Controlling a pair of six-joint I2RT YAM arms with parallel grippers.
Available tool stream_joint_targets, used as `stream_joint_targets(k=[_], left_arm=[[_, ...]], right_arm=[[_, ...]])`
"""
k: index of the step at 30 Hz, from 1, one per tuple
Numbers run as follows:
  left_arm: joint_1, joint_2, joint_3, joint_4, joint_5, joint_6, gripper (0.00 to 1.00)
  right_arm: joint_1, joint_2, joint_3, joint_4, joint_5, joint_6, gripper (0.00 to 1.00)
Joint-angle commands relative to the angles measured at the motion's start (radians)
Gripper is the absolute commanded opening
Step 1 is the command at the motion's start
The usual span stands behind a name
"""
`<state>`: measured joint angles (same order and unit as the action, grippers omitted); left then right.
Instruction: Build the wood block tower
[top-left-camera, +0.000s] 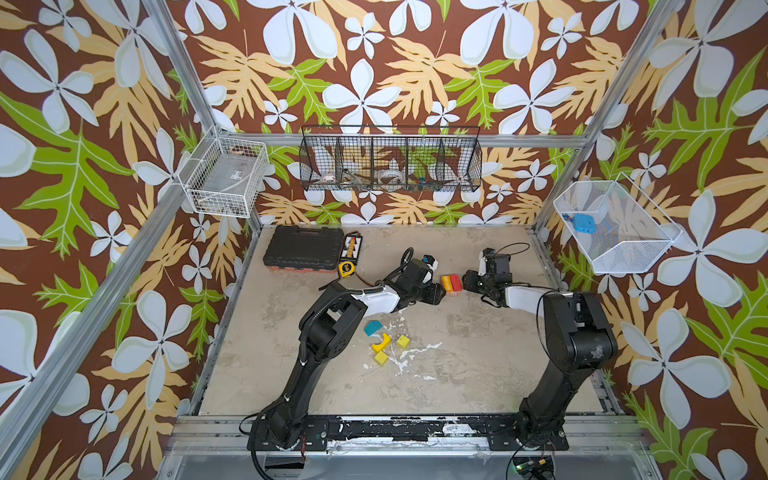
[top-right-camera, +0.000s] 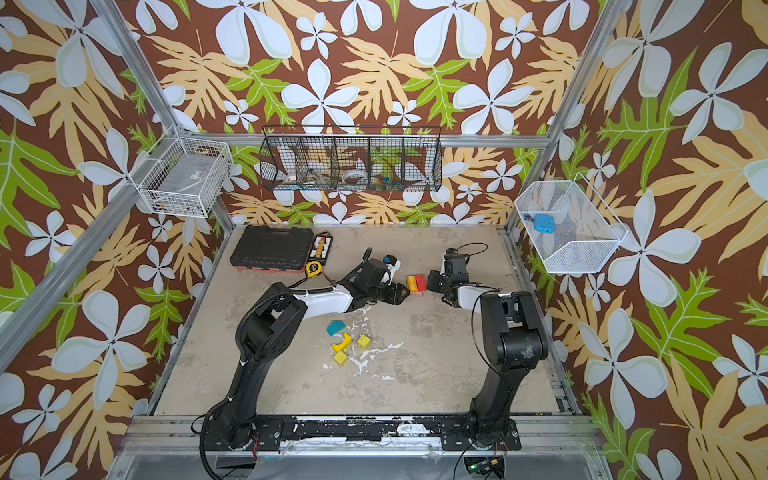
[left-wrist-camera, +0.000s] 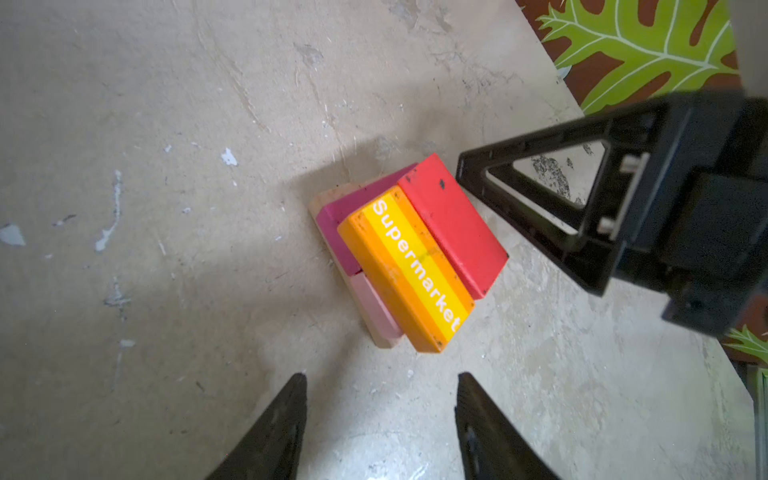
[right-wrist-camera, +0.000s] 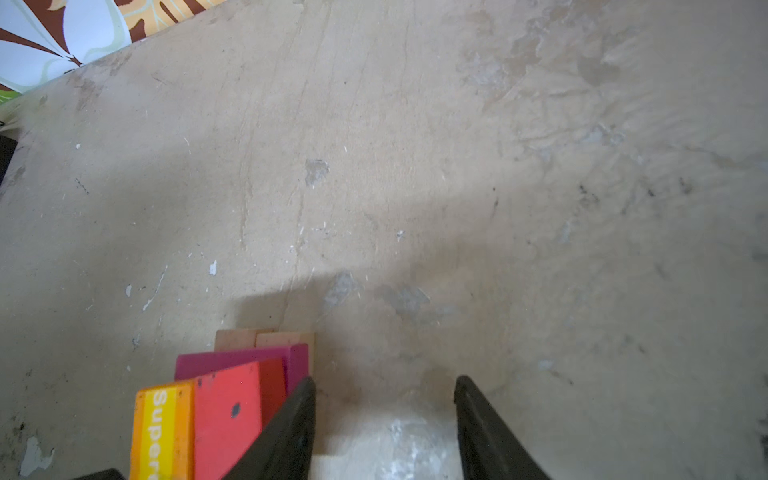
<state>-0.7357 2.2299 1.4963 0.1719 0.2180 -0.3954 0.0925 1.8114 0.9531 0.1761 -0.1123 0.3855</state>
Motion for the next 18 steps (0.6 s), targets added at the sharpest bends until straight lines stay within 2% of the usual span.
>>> stream_joint_targets(k=[1,8,18], left_arm=[[-0.002,0.014,0.015,-0.003,0.001,-0.005,0.59],[-0.002,0.035,0.044,-0.023,0.011,-0.002,0.58],[-0.002,0.032,0.046,-0.027,0.005,0.001,0.58]], right_arm=[[0.001,-0.033,-0.026,0.028,0.035,0.010,0.54],[0.001,-0.083,-0.089,0.039,0.021,0.021,0.54],[0.031,-0.039,-0.042,0.011,0.014,-0.005,0.53]])
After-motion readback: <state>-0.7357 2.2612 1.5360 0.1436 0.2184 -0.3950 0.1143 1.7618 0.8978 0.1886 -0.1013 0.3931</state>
